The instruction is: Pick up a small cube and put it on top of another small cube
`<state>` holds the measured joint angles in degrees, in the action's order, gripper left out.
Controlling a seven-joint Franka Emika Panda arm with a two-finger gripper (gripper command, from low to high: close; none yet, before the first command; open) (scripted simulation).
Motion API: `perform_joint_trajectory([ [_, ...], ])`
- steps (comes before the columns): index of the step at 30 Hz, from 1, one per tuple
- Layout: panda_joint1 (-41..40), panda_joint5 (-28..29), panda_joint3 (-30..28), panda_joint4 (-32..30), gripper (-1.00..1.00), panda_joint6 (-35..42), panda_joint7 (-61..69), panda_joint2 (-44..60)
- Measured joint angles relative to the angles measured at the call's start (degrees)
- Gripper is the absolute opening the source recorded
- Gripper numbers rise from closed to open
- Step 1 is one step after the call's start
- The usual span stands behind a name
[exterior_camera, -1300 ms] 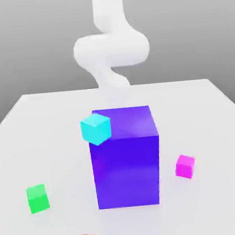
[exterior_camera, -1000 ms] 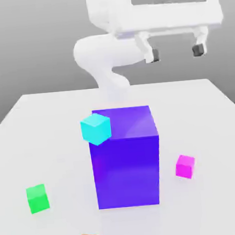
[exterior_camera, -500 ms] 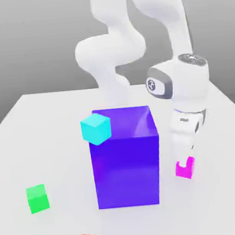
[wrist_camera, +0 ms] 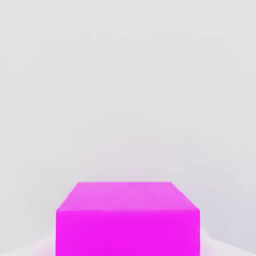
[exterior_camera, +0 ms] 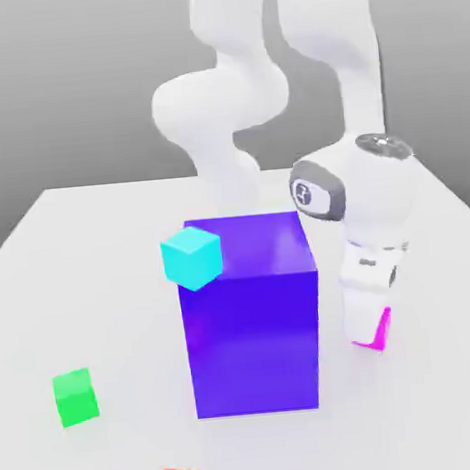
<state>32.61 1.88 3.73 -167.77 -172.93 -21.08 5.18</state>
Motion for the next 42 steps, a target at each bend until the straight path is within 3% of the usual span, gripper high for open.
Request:
perform_joint_trajectory([
  [5,0.4,-3.4,-0.1,1.2,-1.0,6.4,1.8,-7.6],
  [10,-6.7,-5.5,-3.6,10.7,-1.0,9.1,-4.6,-7.4],
  [18,-18.0,-6.3,-8.9,17.5,-1.0,12.6,-17.3,-6.9],
  [40,-47.7,-1.8,-23.7,15.9,-1.0,20.6,-53.1,-6.2],
  [42,-50.8,-3.5,-22.4,15.2,-1.0,18.2,-52.7,-3.3],
])
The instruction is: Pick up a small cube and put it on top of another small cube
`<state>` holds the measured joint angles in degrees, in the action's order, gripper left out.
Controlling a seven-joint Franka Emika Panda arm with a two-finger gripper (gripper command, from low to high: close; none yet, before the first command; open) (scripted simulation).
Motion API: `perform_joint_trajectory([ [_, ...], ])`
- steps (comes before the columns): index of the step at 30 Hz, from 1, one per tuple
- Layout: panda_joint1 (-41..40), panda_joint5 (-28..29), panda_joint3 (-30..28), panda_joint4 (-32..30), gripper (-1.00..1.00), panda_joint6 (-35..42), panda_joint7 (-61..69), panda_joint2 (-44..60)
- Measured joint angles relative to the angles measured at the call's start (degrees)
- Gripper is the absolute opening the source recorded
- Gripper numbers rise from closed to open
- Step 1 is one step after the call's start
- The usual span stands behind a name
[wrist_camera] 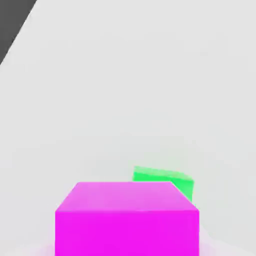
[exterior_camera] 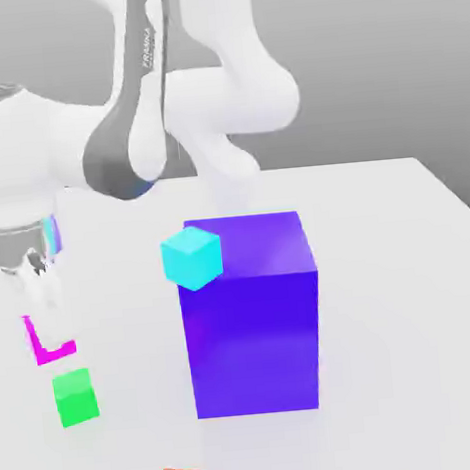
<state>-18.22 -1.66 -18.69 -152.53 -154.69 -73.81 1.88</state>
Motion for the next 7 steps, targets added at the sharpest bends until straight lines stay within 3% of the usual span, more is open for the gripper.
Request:
perform_joint_trajectory([
  [3,0.2,-4.8,2.8,0.1,-1.0,-5.3,3.2,6.0],
  [4,-0.5,-6.4,3.9,0.2,1.0,-7.0,4.4,7.9],
  [7,-0.5,-6.4,3.9,0.2,1.0,-7.0,4.4,7.9],
])
